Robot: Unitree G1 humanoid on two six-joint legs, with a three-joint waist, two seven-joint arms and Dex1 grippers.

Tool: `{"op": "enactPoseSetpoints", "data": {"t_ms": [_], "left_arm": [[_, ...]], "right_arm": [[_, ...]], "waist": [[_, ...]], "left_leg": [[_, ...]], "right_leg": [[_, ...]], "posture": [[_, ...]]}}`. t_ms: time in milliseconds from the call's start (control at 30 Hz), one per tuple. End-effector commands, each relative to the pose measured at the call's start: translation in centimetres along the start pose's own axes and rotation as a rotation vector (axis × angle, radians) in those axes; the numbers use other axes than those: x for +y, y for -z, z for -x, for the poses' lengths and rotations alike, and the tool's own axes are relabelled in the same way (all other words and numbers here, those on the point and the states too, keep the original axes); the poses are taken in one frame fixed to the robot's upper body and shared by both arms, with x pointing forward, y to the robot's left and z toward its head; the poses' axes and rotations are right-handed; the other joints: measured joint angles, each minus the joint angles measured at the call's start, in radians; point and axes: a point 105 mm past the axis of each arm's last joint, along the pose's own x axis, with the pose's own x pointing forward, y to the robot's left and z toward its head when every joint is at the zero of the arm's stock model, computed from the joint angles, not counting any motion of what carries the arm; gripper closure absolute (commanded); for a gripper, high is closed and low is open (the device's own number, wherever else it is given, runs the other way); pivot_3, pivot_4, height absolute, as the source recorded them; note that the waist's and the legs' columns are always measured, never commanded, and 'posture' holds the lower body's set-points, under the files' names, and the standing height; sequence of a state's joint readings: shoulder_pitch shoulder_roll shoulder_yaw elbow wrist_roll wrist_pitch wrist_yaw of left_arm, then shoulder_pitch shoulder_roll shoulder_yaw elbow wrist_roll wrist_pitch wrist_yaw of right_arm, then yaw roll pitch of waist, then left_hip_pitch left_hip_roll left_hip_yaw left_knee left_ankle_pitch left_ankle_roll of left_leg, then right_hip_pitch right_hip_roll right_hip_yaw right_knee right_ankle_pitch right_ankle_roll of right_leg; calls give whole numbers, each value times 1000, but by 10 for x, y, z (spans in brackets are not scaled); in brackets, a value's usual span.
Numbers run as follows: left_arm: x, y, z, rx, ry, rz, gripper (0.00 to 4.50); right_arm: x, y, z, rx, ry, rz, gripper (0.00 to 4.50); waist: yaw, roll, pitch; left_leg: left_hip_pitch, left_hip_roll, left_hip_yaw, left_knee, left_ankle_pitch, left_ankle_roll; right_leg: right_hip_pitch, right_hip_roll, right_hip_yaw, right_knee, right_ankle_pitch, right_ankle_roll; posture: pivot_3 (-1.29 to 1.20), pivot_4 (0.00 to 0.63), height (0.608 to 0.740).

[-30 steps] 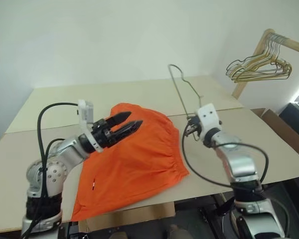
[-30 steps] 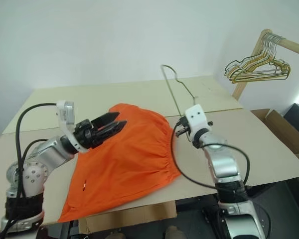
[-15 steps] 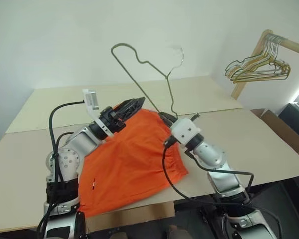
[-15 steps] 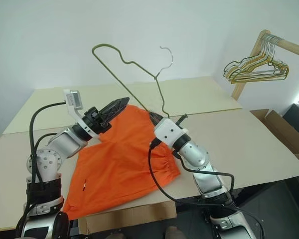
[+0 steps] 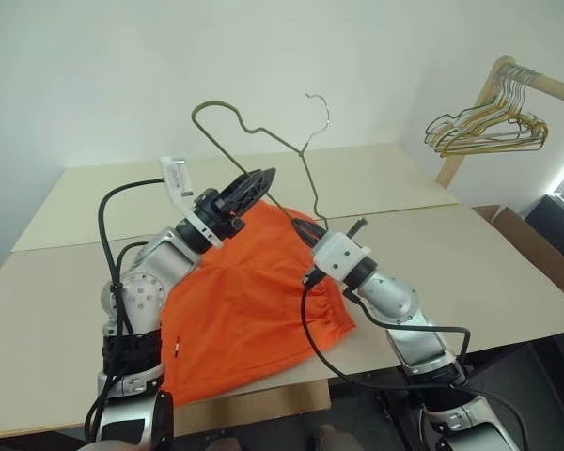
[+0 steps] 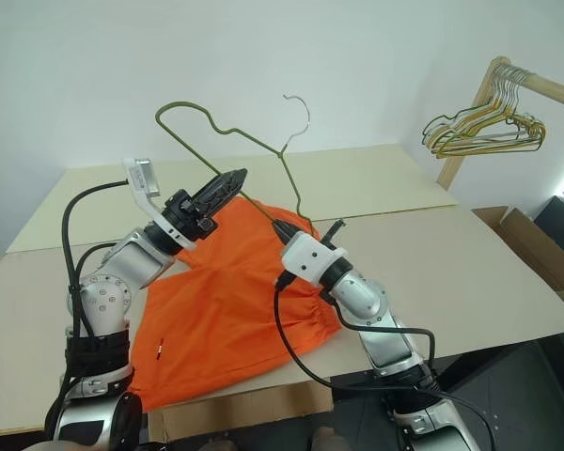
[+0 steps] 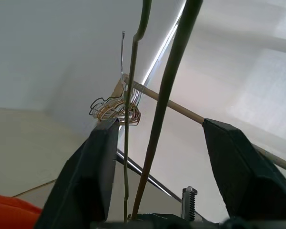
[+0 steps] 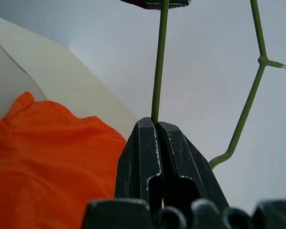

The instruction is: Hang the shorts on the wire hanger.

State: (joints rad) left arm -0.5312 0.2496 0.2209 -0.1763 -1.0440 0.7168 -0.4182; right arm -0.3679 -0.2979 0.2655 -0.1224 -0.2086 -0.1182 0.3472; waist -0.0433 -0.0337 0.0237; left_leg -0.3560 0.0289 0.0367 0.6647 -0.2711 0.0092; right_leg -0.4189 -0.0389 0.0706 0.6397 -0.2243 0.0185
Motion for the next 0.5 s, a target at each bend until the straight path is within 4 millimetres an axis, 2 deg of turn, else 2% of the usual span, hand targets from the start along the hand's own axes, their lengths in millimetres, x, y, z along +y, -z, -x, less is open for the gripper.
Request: {"op": "enactPoseSetpoints", "data": {"t_ms": [33, 200, 400, 500], "left_arm": [[-4, -6, -9, -28, -4, -43, 2885], [4, -3, -13, -27, -70, -45, 4486], [8, -1, -15, -20, -111, -92, 4486], [7, 0, -15, -7, -108, -150, 4500]], "right_arm": [[-9, -10, -4, -39, 45, 30, 4500], [-10, -9, -5, -32, 66, 49, 4500], [-8, -4, -5, 0, 43, 69, 4500], [-6, -2, -5, 14, 26, 99, 3704]], "waist": [[0, 0, 0], [0, 0, 0], [0, 0, 0], [0, 0, 0]], "left_leg": [[0, 0, 0, 0, 0, 0], [0, 0, 0, 0, 0, 0], [0, 0, 0, 0, 0, 0], [0, 0, 0, 0, 0, 0]], "right_leg": [[0, 0, 0, 0, 0, 0], [0, 0, 0, 0, 0, 0], [0, 0, 0, 0, 0, 0], [0, 0, 0, 0, 0, 0]], "posture": [[22, 0, 740], [23, 0, 740], [20, 0, 740], [19, 0, 740]]}}
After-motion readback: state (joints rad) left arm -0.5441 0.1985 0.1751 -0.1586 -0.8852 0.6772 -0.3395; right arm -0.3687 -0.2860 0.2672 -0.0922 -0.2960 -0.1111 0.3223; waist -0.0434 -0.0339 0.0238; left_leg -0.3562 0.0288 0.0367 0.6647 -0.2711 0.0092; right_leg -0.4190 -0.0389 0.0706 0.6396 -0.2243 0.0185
